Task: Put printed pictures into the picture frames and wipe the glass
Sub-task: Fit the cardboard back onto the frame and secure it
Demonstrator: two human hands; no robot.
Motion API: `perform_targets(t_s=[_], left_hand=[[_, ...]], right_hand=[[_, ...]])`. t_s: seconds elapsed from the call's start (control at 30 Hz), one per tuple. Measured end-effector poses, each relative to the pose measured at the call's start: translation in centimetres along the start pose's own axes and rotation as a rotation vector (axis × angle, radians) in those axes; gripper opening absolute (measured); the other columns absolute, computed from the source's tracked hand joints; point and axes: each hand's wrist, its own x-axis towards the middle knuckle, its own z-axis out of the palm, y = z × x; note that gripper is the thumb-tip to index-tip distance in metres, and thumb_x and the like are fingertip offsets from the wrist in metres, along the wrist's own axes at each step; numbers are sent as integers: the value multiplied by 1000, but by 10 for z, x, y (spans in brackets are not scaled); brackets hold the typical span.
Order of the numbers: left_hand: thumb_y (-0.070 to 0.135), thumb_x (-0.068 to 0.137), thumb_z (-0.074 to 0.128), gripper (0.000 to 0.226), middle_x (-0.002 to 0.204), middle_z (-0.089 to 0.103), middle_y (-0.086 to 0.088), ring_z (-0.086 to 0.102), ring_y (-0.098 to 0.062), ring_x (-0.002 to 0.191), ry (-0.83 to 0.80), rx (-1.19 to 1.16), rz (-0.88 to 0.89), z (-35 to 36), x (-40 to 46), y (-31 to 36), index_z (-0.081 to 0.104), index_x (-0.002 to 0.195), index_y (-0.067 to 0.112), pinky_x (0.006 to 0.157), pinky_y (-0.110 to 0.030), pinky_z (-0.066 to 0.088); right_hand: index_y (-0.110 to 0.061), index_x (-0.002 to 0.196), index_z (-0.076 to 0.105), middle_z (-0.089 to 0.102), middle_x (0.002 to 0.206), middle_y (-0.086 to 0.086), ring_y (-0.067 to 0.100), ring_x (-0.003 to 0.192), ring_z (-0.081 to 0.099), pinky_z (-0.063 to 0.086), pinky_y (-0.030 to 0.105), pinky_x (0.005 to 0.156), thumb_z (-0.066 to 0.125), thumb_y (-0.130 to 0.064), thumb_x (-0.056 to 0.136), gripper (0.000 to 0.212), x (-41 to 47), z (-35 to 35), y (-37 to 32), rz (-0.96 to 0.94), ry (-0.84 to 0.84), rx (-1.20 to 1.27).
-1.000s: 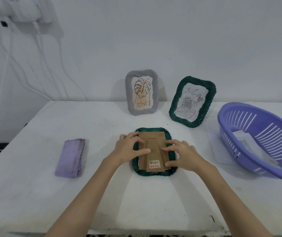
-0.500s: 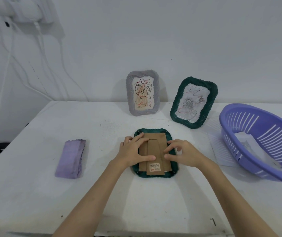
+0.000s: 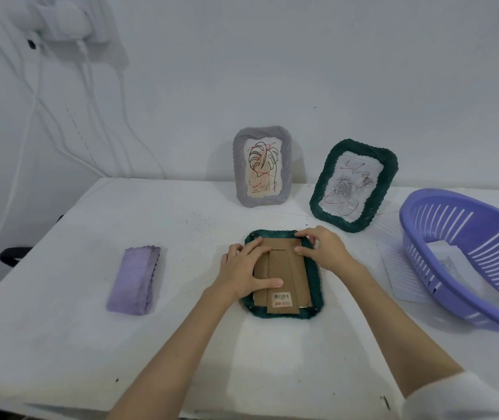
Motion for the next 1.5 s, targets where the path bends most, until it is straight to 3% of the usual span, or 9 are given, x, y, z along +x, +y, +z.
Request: perform_targets(t_s=[0.27,0.4,0.47,0.57,0.77,0.93,1.13,1.33,1.5], left_hand=[[60,72,64,73,152,18,11,16,-22,133,4,-4,17,-3,3,-2,36,136,38,108,-38,17],[50,81,61,52,139,34,-3,28,-26,127,239,-241,-126,-9,19,-7,49,128,33,104,-38,26],[45,83,60,45,130,43,-8,36,-28,120,292,-215,-191,-9,27,-12,51,125,30,98,-34,31],[38,83,64,38,120,52,-7,41,-28,113,237,-201,-185,-8,36,-19,57,119,28,90,-31,32],[39,84,63,40,119,50,-7,40,-29,114,129,-187,-157,-11,46,-26,54,122,33,98,-36,32],[36,81,67,24,111,53,-3,45,-27,112,121,-245,-115,-8,52,-32,59,104,35,92,-33,28],[44,84,60,49,129,43,-5,35,-29,122,208,-170,-167,-8,36,-17,46,130,34,100,-39,30],[71,67,60,60,138,31,10,18,-19,130,107,63,23,-8,0,12,47,121,46,104,-39,14],[76,63,58,67,139,30,11,18,-19,131,71,140,24,0,-6,16,43,123,47,103,-41,14]], right_hand=[[-27,119,61,49,88,-2,20,89,51,43,39,79,69,-34,80,40,-8,7,1,22,74,24],[-29,122,58,47,90,-3,23,96,52,44,41,81,67,-32,81,42,-11,9,0,27,99,46],[-33,115,62,46,90,-4,21,96,51,42,39,81,65,-33,83,33,-11,9,0,39,88,27],[-36,110,64,46,91,-4,19,97,50,39,37,81,64,-35,84,26,-10,8,0,43,69,14],[-37,110,64,46,91,-3,19,98,50,35,36,79,64,-36,84,26,-9,6,1,49,49,14],[-37,109,64,45,90,-3,17,95,49,34,35,80,64,-36,84,25,-9,6,0,52,43,31],[-37,114,62,44,90,-3,15,91,45,36,37,81,63,-36,84,29,-11,6,0,56,46,62],[-49,106,58,56,106,-1,21,97,50,41,51,92,68,-36,80,31,-36,1,7,20,69,231],[-48,90,63,54,117,-13,15,108,39,33,45,100,75,-36,72,25,-70,-11,2,-27,-20,113]])
